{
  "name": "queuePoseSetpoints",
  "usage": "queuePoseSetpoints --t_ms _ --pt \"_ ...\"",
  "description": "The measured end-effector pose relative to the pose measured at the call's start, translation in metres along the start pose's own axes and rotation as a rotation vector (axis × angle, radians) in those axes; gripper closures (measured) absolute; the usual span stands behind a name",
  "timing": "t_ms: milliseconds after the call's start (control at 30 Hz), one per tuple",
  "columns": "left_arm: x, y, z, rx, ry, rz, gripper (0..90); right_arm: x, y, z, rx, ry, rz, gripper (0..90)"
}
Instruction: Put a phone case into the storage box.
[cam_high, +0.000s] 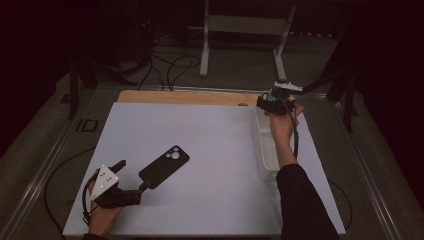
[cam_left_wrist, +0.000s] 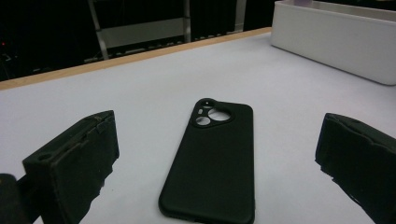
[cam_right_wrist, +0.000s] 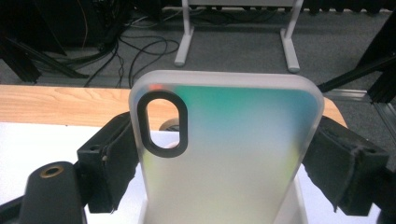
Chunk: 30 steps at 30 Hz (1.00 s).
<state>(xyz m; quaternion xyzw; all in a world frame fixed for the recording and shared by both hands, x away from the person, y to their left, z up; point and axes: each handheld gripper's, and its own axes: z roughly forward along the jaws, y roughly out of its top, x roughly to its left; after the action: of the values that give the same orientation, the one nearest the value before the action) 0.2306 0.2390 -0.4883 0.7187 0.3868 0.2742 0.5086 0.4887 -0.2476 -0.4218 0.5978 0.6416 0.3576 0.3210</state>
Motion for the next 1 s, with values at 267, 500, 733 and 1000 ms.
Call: queuePoseSetpoints --t_ms 267,500,733,1000 --pt "0.001 -0.001 -0.001 -0.002 0.0 -0.003 0.0 0.002 -0.004 0.011 0.027 -0.015 -0.016 16.5" --pt "0.001 -0.001 -0.001 0.0 0.001 -0.003 0.0 0.004 -0.009 0.022 0.064 -0.028 -0.039 16.4" --pt "0.001 -0.001 -0.002 -0.001 0.002 -0.005 0.0 0.001 -0.011 0.028 0.093 -0.031 -0.016 16.3" --pt "0.001 -0.001 -0.002 0.0 0.005 -0.005 0.0 -0.002 -0.007 0.028 0.101 -0.024 -0.004 9.4"
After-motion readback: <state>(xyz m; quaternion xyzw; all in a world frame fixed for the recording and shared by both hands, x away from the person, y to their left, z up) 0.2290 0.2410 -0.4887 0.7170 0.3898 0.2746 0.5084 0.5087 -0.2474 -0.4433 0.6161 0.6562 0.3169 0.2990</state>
